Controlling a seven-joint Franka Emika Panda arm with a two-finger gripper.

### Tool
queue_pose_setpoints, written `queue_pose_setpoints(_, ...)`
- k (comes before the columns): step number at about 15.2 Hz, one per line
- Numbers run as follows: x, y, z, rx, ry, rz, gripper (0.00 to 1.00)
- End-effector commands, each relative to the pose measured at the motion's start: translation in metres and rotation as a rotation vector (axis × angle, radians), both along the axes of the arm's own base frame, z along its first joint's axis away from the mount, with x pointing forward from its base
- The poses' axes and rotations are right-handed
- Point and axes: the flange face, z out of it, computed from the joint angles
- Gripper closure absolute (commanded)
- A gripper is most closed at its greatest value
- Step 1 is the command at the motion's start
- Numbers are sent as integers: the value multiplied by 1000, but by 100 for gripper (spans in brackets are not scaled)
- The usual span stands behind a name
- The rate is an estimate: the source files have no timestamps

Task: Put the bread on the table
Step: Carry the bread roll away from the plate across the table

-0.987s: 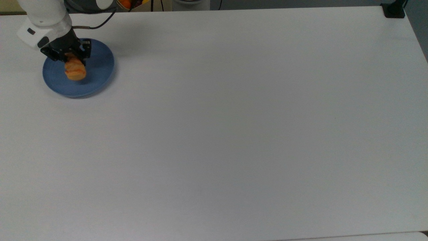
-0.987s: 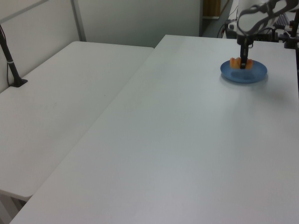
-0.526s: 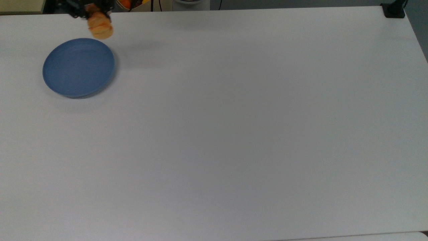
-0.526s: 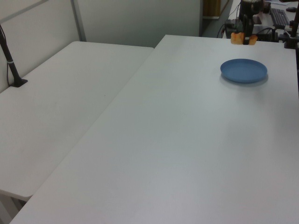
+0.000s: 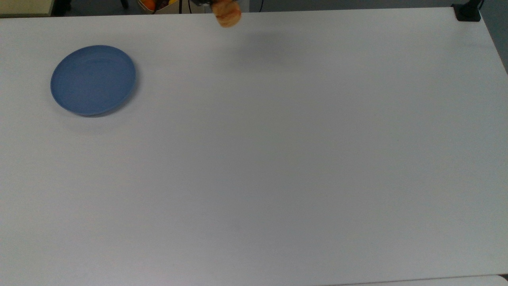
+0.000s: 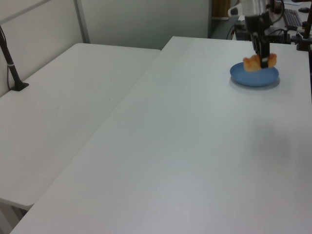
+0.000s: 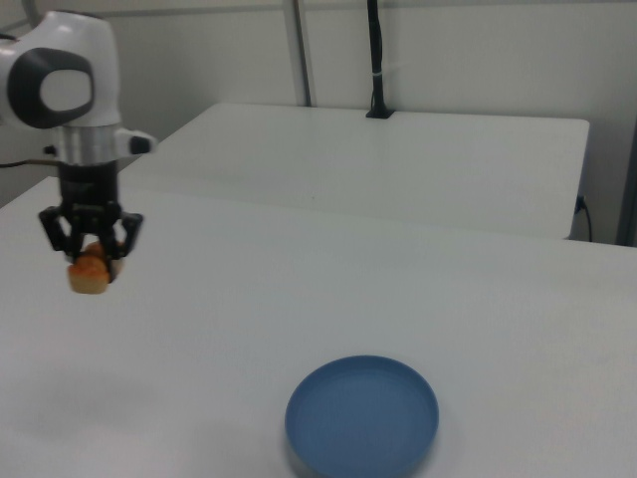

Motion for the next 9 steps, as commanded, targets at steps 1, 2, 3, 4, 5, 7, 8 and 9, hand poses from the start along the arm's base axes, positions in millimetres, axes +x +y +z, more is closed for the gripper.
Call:
queue_pose_setpoints(1,-18,74,-18,-13,64,-15,54)
queue_pose_setpoints(2,-21,92,-27,-11,85,-24,54)
queue_pose_setpoints(3,-26,113,-37,-17,101,-25,54)
queue_pose_setpoints(4,-28,130,-49,-27,109,-29,54)
queue_pose_setpoints(5,-29,148,-59,-33,95,-40,53)
queue_pose_setpoints(7,-35,182,-86,-43,81,-53,53)
queue_pose_setpoints(8,-37,196,-97,-33,59,-45,53)
queue_pose_setpoints(9,-40,208,-107,-25,38,-44,53)
